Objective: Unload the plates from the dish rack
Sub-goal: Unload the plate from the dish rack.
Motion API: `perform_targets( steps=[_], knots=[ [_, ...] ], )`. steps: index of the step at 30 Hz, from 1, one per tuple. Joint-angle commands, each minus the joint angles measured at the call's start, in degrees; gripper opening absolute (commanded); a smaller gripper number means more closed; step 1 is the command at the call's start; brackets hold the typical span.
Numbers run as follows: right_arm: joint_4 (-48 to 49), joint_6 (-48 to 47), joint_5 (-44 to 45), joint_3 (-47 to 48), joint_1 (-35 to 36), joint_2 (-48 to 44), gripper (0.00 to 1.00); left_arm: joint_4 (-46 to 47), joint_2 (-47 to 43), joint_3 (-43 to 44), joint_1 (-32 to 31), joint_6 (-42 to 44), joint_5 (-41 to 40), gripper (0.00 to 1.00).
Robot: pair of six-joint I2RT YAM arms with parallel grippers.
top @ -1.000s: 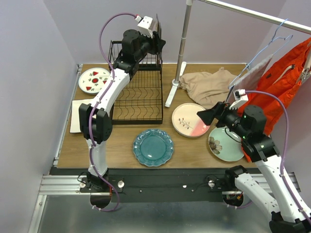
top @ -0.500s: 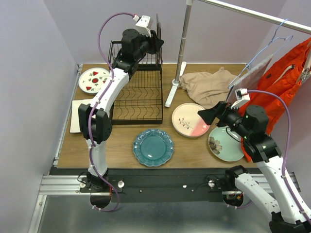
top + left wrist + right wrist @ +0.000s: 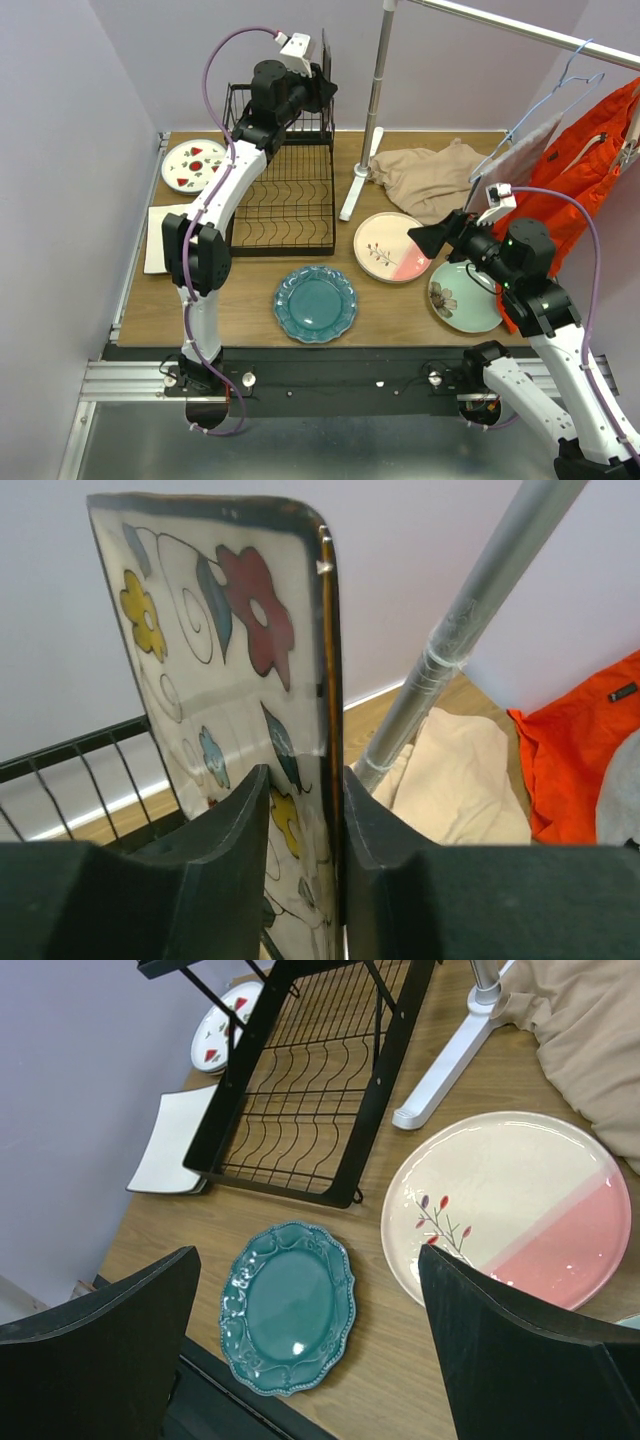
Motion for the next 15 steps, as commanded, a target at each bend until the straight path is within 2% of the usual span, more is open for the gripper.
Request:
perform_targets(
  steps=[1,4,10,15],
  knots=[
    [-1.34,0.19,-0.04,1.60,-0.05,-0.10,0.98,-1.40,0.58,0.28,-0.74,-0.38,1.85,0.23],
    [-1.43,0.36,0.04,1.61,-0.05,-0.36,0.98,-2.01,0.49,1.51,-0.74,-0.21,1.59,0.11],
    [-1.43,0.36,0.40,1.25,-0.05,-0.37,0.98,-2.28,-0.83,2.04,-0.74,-0.56,1.41,0.00],
    [-1.43,0.36,0.31,1.87,-0.05,0.51,0.98,-2.89,-2.76,2.21,-0.74,-0.73,-1.66,0.00]
  ],
)
